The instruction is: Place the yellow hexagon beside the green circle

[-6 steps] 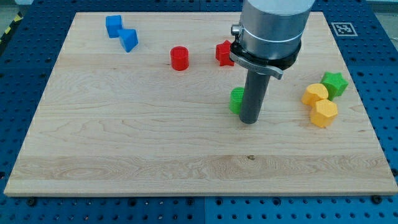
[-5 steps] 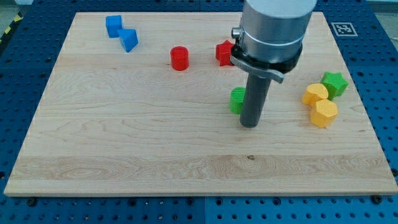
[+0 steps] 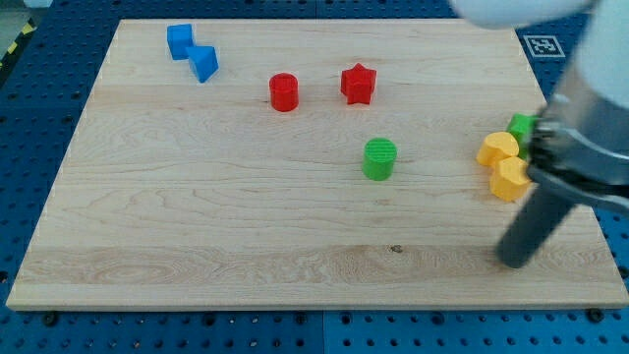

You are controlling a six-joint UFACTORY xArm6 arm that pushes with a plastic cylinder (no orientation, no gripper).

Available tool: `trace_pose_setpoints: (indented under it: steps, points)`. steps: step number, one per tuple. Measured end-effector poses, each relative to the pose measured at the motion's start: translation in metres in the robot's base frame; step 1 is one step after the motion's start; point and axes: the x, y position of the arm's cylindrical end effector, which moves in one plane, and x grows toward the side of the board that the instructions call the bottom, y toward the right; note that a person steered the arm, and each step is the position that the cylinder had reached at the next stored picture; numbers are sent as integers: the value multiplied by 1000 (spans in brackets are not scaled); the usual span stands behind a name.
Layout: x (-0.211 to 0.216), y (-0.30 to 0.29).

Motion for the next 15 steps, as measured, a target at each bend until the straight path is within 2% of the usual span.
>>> trace_pose_setpoints:
  steps: [1, 6, 7, 8, 10, 11, 12, 13, 14, 15]
  points:
    - [0, 69]
    - [-8, 103]
    - [-42, 89]
    - [-65, 52]
    - [-72, -15]
    - [-71, -14]
    - [-64, 16]
    - [-79, 30]
    - [-95, 27]
    - [-98, -3]
